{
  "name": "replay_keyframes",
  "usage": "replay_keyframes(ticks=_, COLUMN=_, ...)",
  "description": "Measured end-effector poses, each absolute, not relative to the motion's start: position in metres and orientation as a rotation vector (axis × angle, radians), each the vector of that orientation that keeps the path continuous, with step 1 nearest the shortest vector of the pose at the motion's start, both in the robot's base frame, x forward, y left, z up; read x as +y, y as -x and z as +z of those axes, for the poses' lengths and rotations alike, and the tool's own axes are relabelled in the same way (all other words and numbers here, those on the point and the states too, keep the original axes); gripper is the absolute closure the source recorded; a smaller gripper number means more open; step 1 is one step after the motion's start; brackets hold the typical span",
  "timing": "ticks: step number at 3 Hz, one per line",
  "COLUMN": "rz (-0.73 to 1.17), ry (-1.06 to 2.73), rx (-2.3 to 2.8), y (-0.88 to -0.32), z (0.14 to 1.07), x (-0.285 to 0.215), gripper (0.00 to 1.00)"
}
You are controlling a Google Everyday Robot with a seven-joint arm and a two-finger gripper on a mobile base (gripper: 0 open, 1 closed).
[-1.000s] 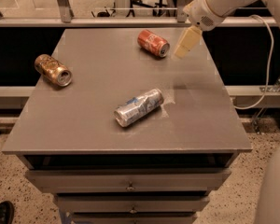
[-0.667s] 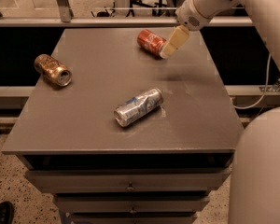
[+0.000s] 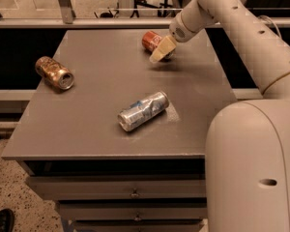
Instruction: Pick coke can
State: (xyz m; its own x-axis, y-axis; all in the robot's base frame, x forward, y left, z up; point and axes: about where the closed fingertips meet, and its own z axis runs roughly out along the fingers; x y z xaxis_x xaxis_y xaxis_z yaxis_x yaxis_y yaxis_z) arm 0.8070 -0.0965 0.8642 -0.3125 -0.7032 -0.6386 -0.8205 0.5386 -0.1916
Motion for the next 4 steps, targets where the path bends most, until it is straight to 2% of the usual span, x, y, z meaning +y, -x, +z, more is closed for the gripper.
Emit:
replay_keyframes(ticks=1, rz=0.232, ry=1.161, rx=2.137, y=-0.821, z=0.848, x=-0.092, gripper=0.25)
replay_keyframes(ticks=2, rz=0.273, ry=1.130, rx=2.118, y=-0.819, z=0.858, x=-0.091, gripper=0.55)
replay_keyframes(ticks=3, rz=0.327, ry=1.145, rx=2.057, y=-0.799, z=0.880, x=-0.093, gripper=0.78)
replay_keyframes(ticks=4, rz=0.465, ry=1.181, rx=1.910, y=-0.745, z=0.924, x=-0.098, gripper=1.00)
